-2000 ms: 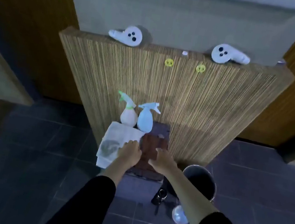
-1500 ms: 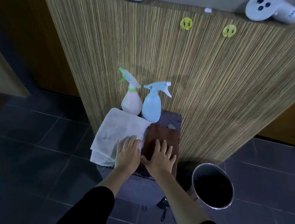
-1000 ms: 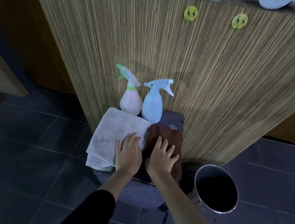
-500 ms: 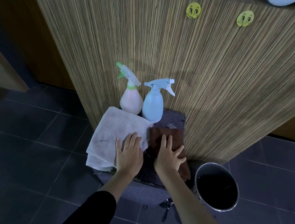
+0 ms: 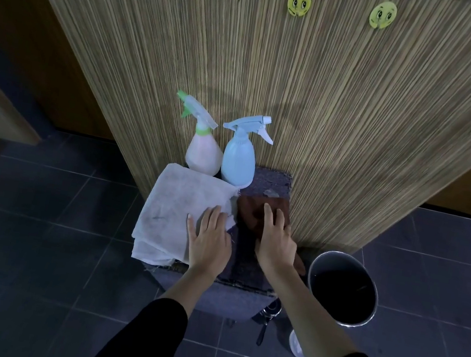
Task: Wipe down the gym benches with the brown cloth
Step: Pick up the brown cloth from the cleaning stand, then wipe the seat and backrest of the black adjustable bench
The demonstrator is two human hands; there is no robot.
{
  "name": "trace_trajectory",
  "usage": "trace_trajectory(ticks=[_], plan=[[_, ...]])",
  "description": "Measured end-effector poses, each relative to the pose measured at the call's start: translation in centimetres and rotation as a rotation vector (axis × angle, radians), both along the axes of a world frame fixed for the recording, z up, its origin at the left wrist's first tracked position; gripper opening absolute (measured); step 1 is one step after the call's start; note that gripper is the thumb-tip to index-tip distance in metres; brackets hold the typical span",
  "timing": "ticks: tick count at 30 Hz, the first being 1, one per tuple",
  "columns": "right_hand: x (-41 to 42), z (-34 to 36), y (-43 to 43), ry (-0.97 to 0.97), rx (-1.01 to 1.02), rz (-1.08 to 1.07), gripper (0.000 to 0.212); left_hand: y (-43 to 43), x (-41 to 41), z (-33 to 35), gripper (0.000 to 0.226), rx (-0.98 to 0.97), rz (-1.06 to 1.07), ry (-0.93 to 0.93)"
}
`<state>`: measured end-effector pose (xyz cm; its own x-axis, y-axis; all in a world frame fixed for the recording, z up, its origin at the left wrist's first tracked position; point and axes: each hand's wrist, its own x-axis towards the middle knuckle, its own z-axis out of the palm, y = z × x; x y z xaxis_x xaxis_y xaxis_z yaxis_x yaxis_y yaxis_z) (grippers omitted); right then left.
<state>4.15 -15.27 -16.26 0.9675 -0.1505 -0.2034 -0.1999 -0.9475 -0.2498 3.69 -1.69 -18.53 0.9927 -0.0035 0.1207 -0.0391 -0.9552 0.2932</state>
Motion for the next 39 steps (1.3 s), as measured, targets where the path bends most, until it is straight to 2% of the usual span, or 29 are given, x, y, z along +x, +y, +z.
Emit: trace_trajectory(ticks=[4,7,10,14,16,22,26,32,39], plan=[[-0.4,0.6,-0.9,-0.038,0.085,-0.022,0.077,-0.5,-0.5,0.6,0.046,-0.024,-0.037,0.057],[-0.7,1.4,-2.1,-0.129,0.253,-0.069,0.072,-1.2,-1.1,1.8,0.044,-0.106,-0.042,0.063],[-1.2,1.7,-3.8,-0.203,0.548,-0.262,0.067,-2.0,-1.2,3.3,0.045,-0.153,-0.057,0.097],[-2.5,2.2,-5.7,-0.191,1.05,-0.512,0.065,-3.3,-1.2,5.2,0.046,-0.208,-0.086,0.134],[-3.6,2.7,-6.4,-0.192,1.147,-0.557,0.061,-4.3,-1.4,6.3,0.045,-0.246,-0.11,0.136],[-7.9,6.3,-9.0,-0.237,1.093,-0.525,0.043,-7.7,-3.4,10.8,0.04,-0.315,-0.263,0.1],[-11.7,10.5,-10.8,-0.302,1.036,-0.486,0.049,-10.0,-5.6,14.3,0.037,-0.283,-0.384,0.069],[-17.4,16.0,-13.9,-0.362,0.8,-0.466,0.059,-13.1,-8.8,18.9,0.037,-0.172,-0.557,0.129],[-24.5,20.6,-16.6,-0.427,0.783,-0.493,0.059,-17.4,-13.1,22.9,0.038,-0.161,-0.753,0.089]])
